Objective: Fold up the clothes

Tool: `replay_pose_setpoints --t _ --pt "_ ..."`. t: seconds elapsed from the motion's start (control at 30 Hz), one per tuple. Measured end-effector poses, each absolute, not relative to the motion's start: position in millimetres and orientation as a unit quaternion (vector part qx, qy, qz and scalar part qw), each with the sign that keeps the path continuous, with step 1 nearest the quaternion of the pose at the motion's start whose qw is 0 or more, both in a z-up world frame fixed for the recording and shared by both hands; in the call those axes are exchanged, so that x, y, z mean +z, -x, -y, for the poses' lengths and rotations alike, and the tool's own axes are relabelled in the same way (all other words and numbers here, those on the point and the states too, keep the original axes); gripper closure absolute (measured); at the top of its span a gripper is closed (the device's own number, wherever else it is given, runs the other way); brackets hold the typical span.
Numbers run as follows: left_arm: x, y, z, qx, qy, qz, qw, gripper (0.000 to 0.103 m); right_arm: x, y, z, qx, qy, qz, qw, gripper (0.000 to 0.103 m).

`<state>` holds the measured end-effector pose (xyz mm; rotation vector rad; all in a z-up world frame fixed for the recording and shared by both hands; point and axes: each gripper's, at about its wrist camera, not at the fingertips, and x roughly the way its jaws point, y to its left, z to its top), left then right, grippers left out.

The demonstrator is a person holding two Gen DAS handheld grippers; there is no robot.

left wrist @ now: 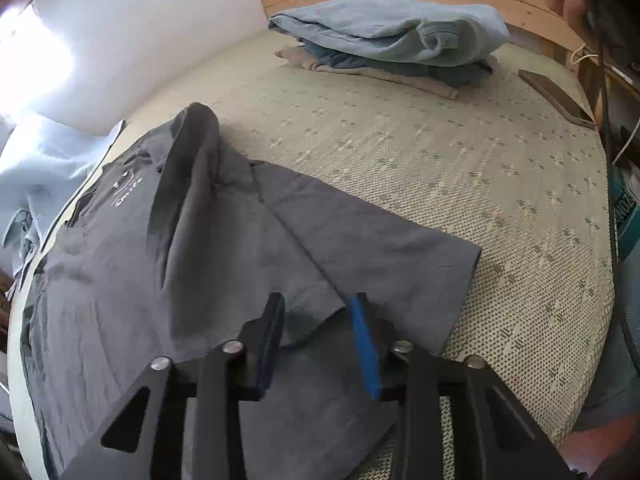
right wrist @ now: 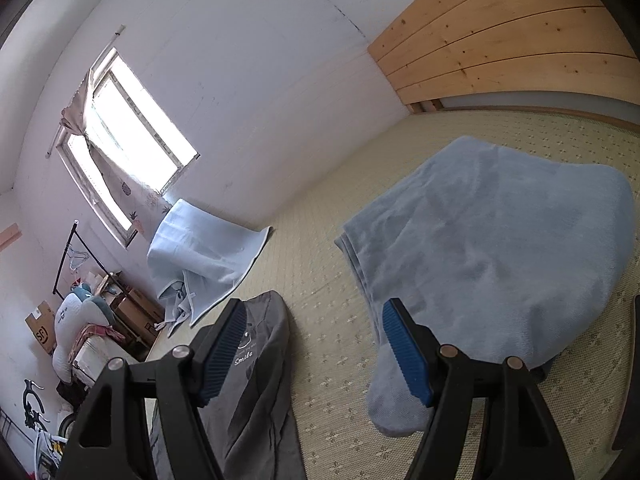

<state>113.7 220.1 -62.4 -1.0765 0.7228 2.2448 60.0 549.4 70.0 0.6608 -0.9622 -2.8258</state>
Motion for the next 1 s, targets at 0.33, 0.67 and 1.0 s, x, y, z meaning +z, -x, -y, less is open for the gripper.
replay_pose_setpoints --t 0.33,0.67,1.0 --pt "-61.8 -107.4 -218.4 0.831 0.410 -0.250 0.281 0.097 69.9 -56.5 -544.3 -0.924 -0.225 0.306 0.044 0.029" --pt "0.7 -93.3 -205.4 0.847 0.405 -0.122 0.322 0.100 68.4 -51.9 -538.2 -0.923 -0.233 0.301 0.054 0.029" --pt "158.3 -39.4 -202.3 0.865 0.326 0.032 0.381 0.100 60.0 -37.9 -521.6 -0.924 -0.251 0.281 0.066 0.021"
